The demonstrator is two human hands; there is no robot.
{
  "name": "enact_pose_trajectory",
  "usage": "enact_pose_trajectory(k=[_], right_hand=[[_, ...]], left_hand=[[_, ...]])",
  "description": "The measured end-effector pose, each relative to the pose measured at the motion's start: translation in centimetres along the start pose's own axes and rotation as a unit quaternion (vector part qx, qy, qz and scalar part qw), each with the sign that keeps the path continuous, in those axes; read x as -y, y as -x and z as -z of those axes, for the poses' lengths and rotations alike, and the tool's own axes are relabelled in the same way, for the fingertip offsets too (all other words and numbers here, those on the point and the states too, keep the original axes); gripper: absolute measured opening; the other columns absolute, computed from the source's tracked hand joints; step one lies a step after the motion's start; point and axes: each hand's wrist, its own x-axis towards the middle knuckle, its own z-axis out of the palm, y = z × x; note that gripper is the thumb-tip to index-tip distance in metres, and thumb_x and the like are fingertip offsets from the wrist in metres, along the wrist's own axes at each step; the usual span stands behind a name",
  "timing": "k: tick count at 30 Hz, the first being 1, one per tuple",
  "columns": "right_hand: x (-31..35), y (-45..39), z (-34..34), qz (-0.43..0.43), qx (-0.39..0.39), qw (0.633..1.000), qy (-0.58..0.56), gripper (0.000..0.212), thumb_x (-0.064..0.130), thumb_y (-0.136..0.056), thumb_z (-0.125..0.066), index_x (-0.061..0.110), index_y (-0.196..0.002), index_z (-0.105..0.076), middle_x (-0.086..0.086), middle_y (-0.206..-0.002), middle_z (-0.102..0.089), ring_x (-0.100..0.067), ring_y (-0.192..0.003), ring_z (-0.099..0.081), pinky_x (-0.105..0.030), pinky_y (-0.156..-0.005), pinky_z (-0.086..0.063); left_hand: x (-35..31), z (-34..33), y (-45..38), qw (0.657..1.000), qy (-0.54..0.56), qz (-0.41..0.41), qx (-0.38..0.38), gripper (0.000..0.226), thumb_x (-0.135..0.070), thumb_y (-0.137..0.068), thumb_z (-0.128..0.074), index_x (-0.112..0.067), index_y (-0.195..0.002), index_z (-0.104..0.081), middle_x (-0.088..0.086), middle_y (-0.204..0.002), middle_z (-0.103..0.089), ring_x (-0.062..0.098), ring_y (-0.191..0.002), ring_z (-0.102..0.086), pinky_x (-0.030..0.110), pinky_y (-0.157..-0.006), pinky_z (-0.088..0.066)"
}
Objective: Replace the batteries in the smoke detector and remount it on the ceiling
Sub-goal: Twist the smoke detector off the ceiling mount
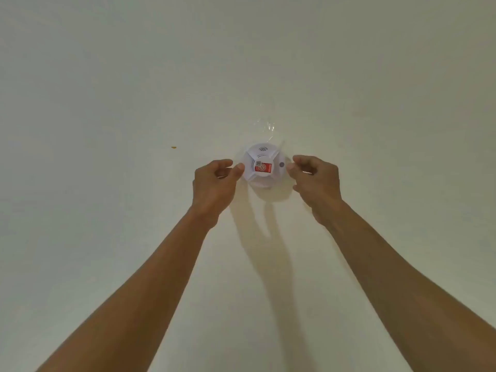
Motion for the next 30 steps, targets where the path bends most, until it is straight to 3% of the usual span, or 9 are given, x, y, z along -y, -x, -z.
enact_pose_trajectory(k=[5, 11, 13, 17, 23, 27, 30], right_hand=[[-1.2, -0.7, -1.1, -0.004, 0.012, 1.0, -0.022, 0.011, 0.034, -0.082, -0.076, 0.035, -0.091, -0.07, 0.01, -0.09, -0.072, -0.016, -0.096, -0.071, -0.047, -0.087, -0.059], [-1.6, -1.2, -1.8, 0.002, 0.007, 1.0, -0.023, 0.008, 0.032, -0.083, -0.073, 0.039, -0.083, -0.069, 0.005, -0.09, -0.075, -0.017, -0.092, -0.073, -0.047, -0.085, -0.059], [-1.6, -1.3, -1.9, 0.007, 0.002, 1.0, -0.02, 0.01, 0.03, -0.085, -0.072, 0.038, -0.082, -0.068, 0.004, -0.09, -0.075, -0.019, -0.092, -0.073, -0.047, -0.085, -0.059], [-1.4, -1.1, -2.0, 0.001, -0.001, 1.0, -0.03, 0.008, 0.025, -0.089, -0.07, 0.03, -0.095, -0.072, 0.0, -0.091, -0.075, -0.024, -0.09, -0.073, -0.048, -0.078, -0.061], [-0.8, -0.8, -2.2, 0.003, -0.001, 0.997, -0.075, 0.021, 0.023, -0.091, -0.069, 0.013, -0.11, -0.071, -0.001, -0.096, -0.071, -0.022, -0.093, -0.073, -0.036, -0.072, -0.063], [-1.2, 1.3, -1.8, 0.006, 0.001, 0.994, -0.107, 0.024, 0.02, -0.092, -0.068, 0.009, -0.113, -0.07, -0.006, -0.106, -0.069, -0.022, -0.093, -0.073, -0.035, -0.076, -0.063], [-2.4, 4.3, -1.4, 0.001, 0.01, 0.993, -0.117, 0.024, 0.019, -0.092, -0.068, 0.009, -0.113, -0.07, -0.004, -0.105, -0.07, -0.02, -0.092, -0.074, -0.035, -0.078, -0.063]], left_hand=[[0.5, -1.6, -0.8, 1.0, 0.0, 0.007, 0.005, 0.045, -0.042, -0.087, -0.074, -0.018, -0.124, -0.069, -0.002, -0.106, -0.073, 0.017, -0.104, -0.07, 0.046, -0.094, -0.059], [1.0, -2.2, -1.8, 1.0, 0.019, 0.002, -0.02, 0.016, -0.033, -0.088, -0.075, -0.023, -0.1, -0.07, 0.0, -0.097, -0.074, 0.021, -0.097, -0.073, 0.047, -0.089, -0.061], [0.9, -2.2, -2.0, 0.999, 0.028, 0.001, -0.019, 0.016, -0.03, -0.088, -0.076, -0.02, -0.1, -0.071, 0.005, -0.096, -0.075, 0.023, -0.092, -0.074, 0.047, -0.087, -0.061], [0.7, -2.2, -2.1, 0.999, 0.044, 0.001, -0.013, 0.019, -0.026, -0.09, -0.076, -0.011, -0.102, -0.073, 0.012, -0.095, -0.077, 0.022, -0.082, -0.074, 0.046, -0.087, -0.062], [-0.1, -1.9, -1.6, 0.996, 0.092, 0.001, 0.005, 0.01, -0.023, -0.092, -0.074, -0.013, -0.091, -0.072, 0.015, -0.098, -0.077, 0.033, -0.099, -0.074, 0.042, -0.088, -0.062], [-0.2, -1.0, 0.6, 0.992, 0.122, 0.014, 0.035, 0.025, -0.018, -0.094, -0.071, 0.001, -0.11, -0.068, 0.021, -0.107, -0.075, 0.032, -0.103, -0.074, 0.039, -0.087, -0.063], [0.9, 0.1, 3.6, 0.988, 0.141, 0.025, 0.064, 0.027, -0.015, -0.096, -0.068, 0.002, -0.117, -0.066, 0.018, -0.107, -0.076, 0.027, -0.1, -0.076, 0.037, -0.085, -0.063]])
